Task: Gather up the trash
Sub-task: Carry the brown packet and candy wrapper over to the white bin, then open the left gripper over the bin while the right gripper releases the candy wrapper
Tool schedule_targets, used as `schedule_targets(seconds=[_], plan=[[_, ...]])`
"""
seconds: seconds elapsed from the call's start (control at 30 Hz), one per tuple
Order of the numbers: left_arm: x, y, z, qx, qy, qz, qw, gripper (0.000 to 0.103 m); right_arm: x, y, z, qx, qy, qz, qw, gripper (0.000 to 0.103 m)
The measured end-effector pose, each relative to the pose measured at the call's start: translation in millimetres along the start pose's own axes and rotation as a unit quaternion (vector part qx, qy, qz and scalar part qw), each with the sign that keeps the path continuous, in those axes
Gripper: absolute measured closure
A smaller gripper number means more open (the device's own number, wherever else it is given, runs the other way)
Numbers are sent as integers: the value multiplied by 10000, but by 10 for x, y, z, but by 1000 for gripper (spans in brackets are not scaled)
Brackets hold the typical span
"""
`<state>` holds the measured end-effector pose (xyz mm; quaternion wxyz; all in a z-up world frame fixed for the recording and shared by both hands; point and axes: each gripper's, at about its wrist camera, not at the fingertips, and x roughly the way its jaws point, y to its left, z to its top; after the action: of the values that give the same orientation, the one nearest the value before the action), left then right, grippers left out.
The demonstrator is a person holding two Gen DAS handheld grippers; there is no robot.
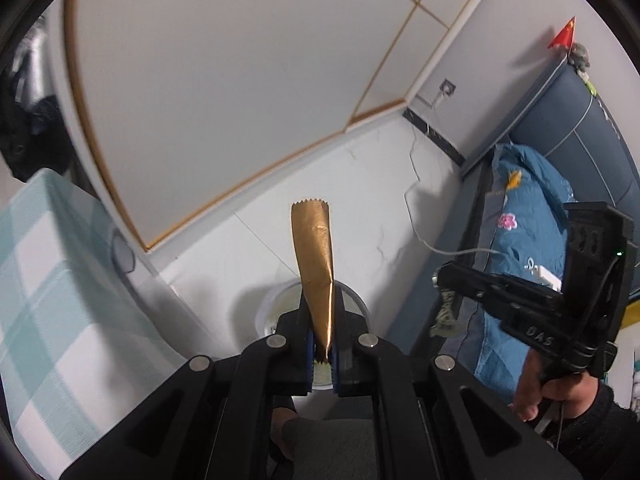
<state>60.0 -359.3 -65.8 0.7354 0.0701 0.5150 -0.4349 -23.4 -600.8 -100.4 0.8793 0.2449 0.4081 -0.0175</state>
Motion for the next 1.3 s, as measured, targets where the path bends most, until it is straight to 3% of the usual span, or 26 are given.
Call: schedule_targets(seconds=[0.37, 0.63, 1.03, 1.17, 1.23, 1.3], plan=[[603, 10, 31, 138, 839, -172, 9962, 101, 627, -487, -259, 570, 662, 32, 9962, 94], [1050, -14, -68, -23, 1673, -313, 9854, 101, 965, -682, -404, 745, 1080, -21, 9914, 94], [1223, 59, -131, -129, 2050, -380, 9779, 101, 1039, -841, -603, 927, 1651, -14, 9819, 91], [1328, 57, -148, -121, 2139, -403, 9759, 101, 888, -892, -591, 1100, 1454, -272, 9829, 77], [1352, 38, -158, -71, 2192, -405, 9748, 101, 824, -905, -570, 1183, 1341, -386, 9831, 65], [1380, 37, -161, -6, 2222, -337, 9744, 101, 770, -910, -548, 1203, 1240, -453, 9839, 63]])
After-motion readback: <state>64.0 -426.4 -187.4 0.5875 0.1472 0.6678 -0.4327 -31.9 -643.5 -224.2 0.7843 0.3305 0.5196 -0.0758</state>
